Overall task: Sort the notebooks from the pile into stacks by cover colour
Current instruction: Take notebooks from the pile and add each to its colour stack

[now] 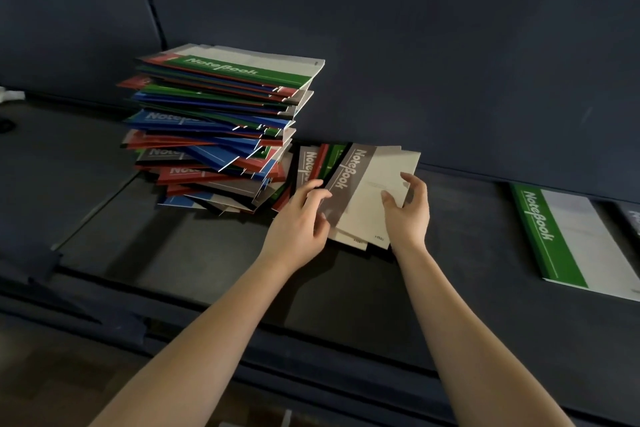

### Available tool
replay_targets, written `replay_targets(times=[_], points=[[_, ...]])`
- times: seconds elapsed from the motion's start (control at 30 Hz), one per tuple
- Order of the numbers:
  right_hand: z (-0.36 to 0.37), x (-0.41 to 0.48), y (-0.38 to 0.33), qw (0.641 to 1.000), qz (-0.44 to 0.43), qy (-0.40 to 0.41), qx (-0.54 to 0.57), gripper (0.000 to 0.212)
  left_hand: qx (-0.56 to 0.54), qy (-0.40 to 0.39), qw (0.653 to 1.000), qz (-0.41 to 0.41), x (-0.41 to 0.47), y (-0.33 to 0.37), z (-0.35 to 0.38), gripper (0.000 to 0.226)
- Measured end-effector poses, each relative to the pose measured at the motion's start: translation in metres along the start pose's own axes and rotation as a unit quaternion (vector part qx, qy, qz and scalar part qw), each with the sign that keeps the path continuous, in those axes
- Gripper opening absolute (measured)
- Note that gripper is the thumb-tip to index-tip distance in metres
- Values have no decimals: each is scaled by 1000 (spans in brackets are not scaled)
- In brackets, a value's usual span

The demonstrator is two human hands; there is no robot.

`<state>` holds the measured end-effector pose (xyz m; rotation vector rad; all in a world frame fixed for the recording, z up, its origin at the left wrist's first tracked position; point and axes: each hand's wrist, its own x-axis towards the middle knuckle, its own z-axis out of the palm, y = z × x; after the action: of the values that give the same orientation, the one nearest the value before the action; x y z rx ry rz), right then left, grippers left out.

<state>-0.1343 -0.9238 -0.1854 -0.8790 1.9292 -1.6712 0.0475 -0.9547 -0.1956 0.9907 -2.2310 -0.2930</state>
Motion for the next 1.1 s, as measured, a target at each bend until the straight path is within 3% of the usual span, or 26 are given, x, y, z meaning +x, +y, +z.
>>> replay_targets(times=[0.33, 0.47, 0.63, 0.87, 1.1], points=[[-25, -5, -16, 987, 60, -2, 148, 36, -19, 12, 999, -32, 1, -2, 0, 42], [-51, -2, -40, 988, 12, -36, 149, 37, -129, 31, 986, -97, 6, 8, -8, 49], [-70, -4, -55, 986, -36, -72, 149, 48, -294, -2, 939, -180, 37, 50, -16, 63], [-68, -6, -31, 996, 18, -33, 78, 58, -185, -73, 952, -234, 44, 37, -4, 74], [-31, -14, -22, 994, 88, -52, 31, 56, -212, -55, 937, -274, 43, 46, -16, 62]])
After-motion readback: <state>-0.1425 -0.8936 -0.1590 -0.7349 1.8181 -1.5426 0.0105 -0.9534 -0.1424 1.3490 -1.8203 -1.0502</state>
